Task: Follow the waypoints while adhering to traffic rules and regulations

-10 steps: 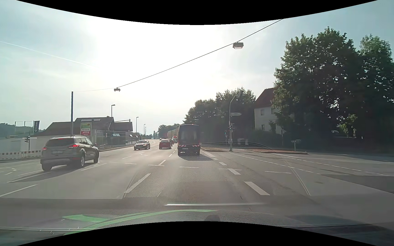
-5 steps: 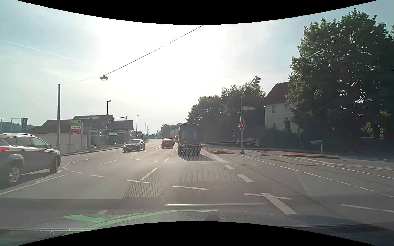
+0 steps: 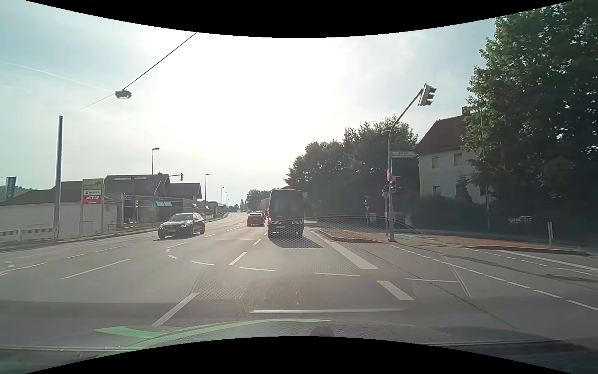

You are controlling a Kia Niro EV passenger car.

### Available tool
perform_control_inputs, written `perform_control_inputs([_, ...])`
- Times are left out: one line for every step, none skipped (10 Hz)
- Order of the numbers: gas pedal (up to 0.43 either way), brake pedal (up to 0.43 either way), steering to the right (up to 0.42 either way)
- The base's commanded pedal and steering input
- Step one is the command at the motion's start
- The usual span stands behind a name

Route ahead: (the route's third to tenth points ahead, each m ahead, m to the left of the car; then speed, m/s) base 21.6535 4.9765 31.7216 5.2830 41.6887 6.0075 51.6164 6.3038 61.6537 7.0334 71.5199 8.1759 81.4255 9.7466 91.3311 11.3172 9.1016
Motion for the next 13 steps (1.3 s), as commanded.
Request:
perform_control_inputs([0.059,0.000,-0.009])
perform_control_inputs([0.059,0.000,-0.009])
perform_control_inputs([0.059,0.000,-0.008])
perform_control_inputs([0.059,0.000,-0.009])
perform_control_inputs([0.059,0.000,-0.011])
perform_control_inputs([0.047,0.000,-0.011])
perform_control_inputs([0.047,0.000,-0.011])
perform_control_inputs([0.047,0.000,-0.011])
perform_control_inputs([0.047,0.000,-0.011])
perform_control_inputs([0.059,0.000,-0.011])
perform_control_inputs([0.059,0.000,-0.011])
perform_control_inputs([0.059,0.000,-0.011])
perform_control_inputs([0.059,0.000,-0.011])
